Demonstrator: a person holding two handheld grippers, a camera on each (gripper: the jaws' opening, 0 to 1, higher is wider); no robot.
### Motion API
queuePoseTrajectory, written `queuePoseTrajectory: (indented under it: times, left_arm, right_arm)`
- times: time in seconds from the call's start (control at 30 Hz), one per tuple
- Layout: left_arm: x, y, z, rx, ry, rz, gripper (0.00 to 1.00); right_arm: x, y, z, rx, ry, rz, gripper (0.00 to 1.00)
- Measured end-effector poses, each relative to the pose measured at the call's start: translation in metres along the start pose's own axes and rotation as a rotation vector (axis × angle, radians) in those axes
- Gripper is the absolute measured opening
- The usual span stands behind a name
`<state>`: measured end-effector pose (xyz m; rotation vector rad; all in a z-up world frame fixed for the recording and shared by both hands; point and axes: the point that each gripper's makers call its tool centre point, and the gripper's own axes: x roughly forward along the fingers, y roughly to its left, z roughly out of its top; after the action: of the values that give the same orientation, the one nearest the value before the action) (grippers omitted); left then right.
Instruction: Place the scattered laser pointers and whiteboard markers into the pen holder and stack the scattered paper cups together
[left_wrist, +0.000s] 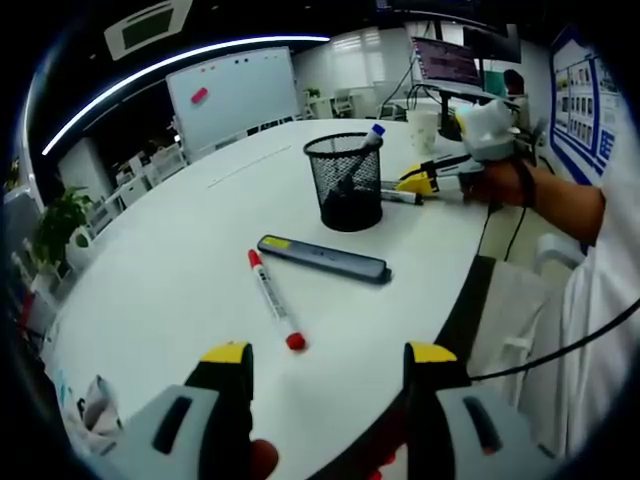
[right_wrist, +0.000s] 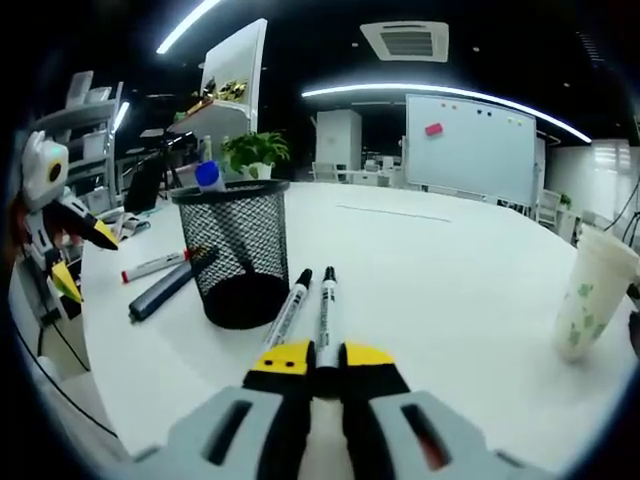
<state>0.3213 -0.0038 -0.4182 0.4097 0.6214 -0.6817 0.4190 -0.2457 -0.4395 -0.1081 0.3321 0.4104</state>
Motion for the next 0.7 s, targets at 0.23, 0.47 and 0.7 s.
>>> queuePoseTrajectory:
  times: [0.23, 0.47, 0.7]
  left_arm:
    - [-0.001, 0.001, 0.001, 0.000, 0.000, 0.004, 0.61]
    - [0.000, 0.001, 0.000, 0.001, 0.002, 0.003, 0.61]
    - [-0.001, 0.002, 0.002, 0.002, -0.001, 0.006, 0.61]
  right_arm:
    - [0.000, 0.000, 0.006, 0.001, -0.021, 0.003, 0.11]
    - [-0.004, -0.002, 0.013, -0.004, -0.048, -0.003, 0.11]
    - [-0.009, -0.006, 0.030, -0.003, -0.116, -0.020, 0.11]
